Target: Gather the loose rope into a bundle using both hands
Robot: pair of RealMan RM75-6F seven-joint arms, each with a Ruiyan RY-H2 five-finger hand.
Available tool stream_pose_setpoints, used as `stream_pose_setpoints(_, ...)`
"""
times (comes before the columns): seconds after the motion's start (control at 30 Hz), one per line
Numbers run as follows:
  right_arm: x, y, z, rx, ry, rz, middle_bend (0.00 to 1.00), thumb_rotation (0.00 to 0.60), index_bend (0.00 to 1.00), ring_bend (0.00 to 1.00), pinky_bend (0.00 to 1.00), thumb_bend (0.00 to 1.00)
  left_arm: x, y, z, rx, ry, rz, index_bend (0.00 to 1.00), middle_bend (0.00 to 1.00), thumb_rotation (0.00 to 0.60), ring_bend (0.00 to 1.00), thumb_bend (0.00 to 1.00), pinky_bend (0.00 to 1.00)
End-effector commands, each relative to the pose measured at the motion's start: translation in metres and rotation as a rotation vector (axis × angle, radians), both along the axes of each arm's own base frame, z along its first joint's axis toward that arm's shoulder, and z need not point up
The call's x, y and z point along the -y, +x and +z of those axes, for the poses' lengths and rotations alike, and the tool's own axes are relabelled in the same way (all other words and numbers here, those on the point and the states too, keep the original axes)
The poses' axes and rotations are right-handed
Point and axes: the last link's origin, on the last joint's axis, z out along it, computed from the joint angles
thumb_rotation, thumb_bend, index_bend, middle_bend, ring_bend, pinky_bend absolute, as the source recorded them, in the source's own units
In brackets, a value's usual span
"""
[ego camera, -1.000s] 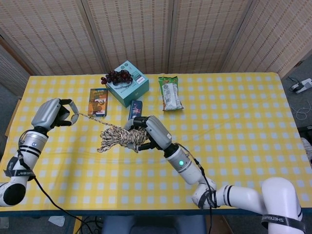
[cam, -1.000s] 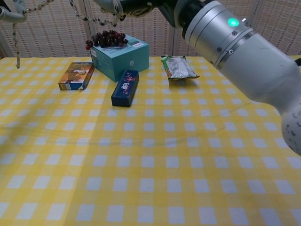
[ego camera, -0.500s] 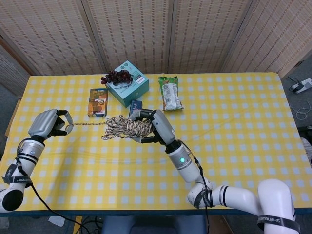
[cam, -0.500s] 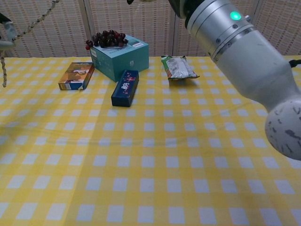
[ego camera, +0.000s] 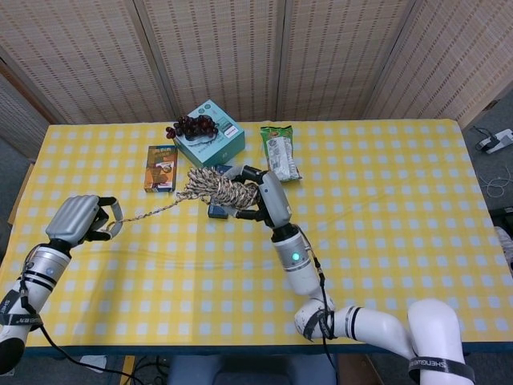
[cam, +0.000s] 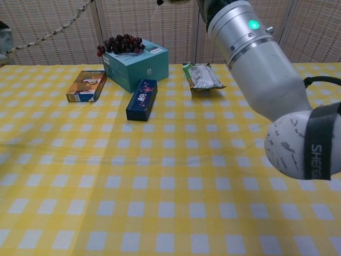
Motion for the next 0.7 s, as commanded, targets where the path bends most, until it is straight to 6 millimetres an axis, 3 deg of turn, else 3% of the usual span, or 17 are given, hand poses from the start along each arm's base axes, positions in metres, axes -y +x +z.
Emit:
stream_pose_setpoints(0.03,0.003,0.002,-0.003,-0.02,-0.007,-0.03,0.71,0.6,0.91,0.54,0.56,0.4,0.011,0.014,0.007,-0.034,0.029,-0.103,0.71,1.0,0.6,1.0,0.4,1.0)
stream_pose_setpoints(0.37,0.006,0.008,-0.014,-0.141,-0.002,-0.088,0.71,0.6,0.91,0.54,0.56,0.42,0.021,0.048,0.019,-0.15,0.248,-0.387,0.72,1.0,0.6,1.0,0.4,1.0)
stream_pose_setpoints(0.7,0.007,0.02,-0.021,-0.242,0.029,-0.081,0.72,0.6,0.92,0.54,0.56,0.42,0.027,0.085,0.019,-0.065,0.335,-0.635,0.72,1.0,0.6,1.0,0.4,1.0)
